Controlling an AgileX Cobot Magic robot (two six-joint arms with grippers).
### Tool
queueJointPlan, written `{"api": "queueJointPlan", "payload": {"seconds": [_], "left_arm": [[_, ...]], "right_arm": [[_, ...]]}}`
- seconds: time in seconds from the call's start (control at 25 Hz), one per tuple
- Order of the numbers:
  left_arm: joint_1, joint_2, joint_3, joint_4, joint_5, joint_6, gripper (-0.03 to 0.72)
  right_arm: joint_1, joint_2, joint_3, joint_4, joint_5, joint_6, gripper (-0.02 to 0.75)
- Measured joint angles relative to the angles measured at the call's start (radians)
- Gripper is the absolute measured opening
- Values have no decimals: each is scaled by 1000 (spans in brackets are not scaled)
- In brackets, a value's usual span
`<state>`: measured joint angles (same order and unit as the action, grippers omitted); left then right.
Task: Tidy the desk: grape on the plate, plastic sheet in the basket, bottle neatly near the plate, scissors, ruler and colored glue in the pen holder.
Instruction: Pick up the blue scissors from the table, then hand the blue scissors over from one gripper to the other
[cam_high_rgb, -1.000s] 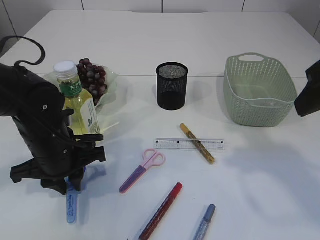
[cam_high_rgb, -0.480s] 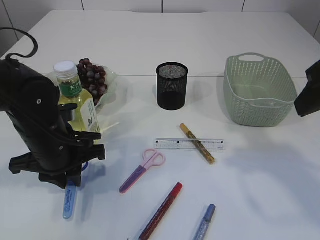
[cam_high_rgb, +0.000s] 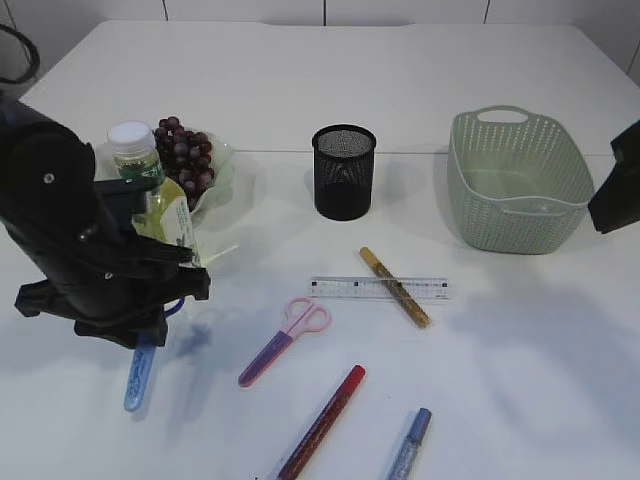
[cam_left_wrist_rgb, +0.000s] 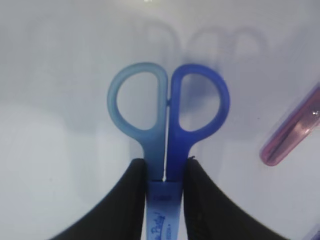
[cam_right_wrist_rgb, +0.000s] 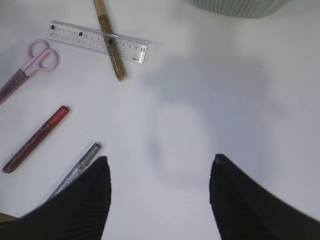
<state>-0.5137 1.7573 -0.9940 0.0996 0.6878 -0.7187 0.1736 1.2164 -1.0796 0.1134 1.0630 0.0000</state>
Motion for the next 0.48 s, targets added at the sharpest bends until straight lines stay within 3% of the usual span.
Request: {"api": "queueJointPlan", "payload": {"seconds": [0.48], "left_arm": [[0,-107,5,-4,-35,46,168]], "right_arm": [[0,0,0,0,0,0,490]]}}
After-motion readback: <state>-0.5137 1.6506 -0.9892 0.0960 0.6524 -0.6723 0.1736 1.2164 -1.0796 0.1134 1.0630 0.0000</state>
